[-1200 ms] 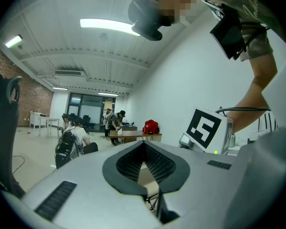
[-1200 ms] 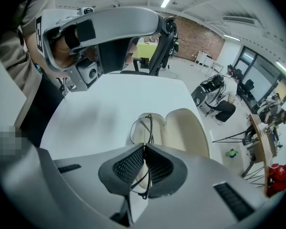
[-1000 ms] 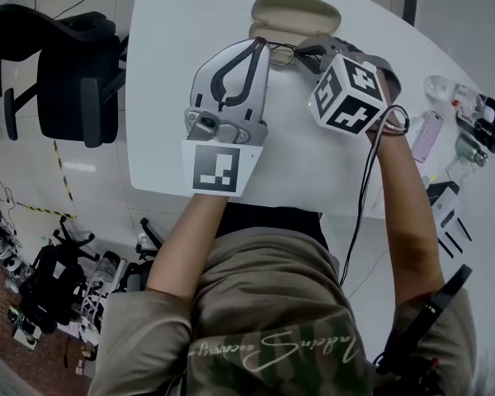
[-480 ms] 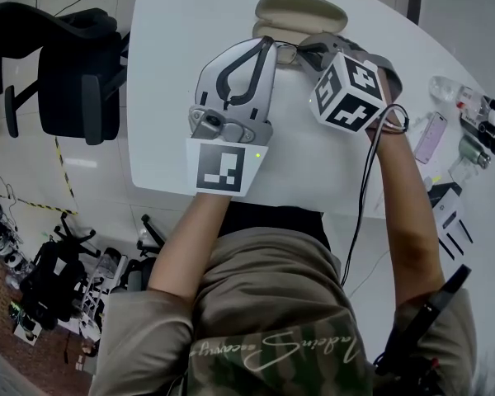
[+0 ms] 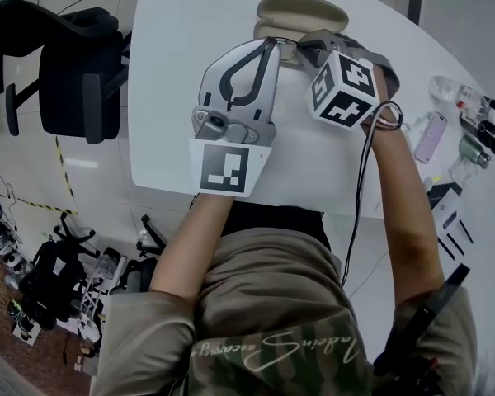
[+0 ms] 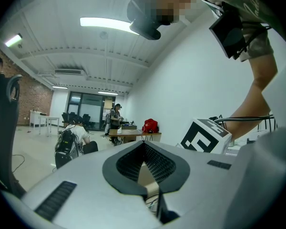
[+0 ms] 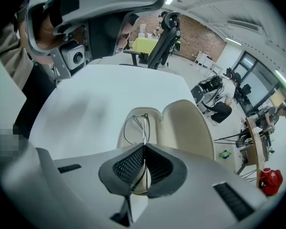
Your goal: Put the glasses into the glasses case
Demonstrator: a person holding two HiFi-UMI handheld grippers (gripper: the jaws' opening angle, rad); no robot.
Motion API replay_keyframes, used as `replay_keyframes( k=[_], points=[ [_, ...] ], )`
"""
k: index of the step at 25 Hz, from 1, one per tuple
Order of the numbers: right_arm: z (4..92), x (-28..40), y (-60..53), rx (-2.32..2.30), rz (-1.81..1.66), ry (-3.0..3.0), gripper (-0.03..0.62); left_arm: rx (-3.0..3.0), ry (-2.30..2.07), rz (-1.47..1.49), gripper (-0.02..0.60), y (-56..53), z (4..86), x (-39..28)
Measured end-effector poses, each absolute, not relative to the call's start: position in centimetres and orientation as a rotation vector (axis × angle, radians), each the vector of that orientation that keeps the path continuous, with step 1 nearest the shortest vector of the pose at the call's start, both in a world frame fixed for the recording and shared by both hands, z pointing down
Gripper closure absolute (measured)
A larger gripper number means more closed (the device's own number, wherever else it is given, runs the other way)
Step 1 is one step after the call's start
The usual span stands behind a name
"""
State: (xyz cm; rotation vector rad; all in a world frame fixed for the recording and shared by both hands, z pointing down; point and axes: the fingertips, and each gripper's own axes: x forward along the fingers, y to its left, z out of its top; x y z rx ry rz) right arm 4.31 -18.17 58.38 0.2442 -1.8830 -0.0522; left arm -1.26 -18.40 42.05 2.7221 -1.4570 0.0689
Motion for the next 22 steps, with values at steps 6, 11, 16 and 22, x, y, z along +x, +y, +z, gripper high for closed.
replay_keyframes(
  k=[6,11,16,22],
  points=[
    [58.4,4.0,-18.3,0.265,-0.079,-1.893,0.571,2.735,-1.443,0.09,0.577,-16.7,44.0,-1.5],
    [57.1,3.3,-18.0,0.324,-0.063,-1.952,0.57,2.737,-1.463,0.08,0.577,-15.9,43.2,-1.8],
    [55.4,3.3,-17.0,0.372,0.003,-1.999,0.569,2.769,-1.488,0.084,0.577,-15.6,40.9,-1.8],
    [50.3,2.5,-11.5,0.684,0.243,-2.267,0.571,2.763,-1.467,0.133,0.577,-11.6,39.2,-0.4]
  ],
)
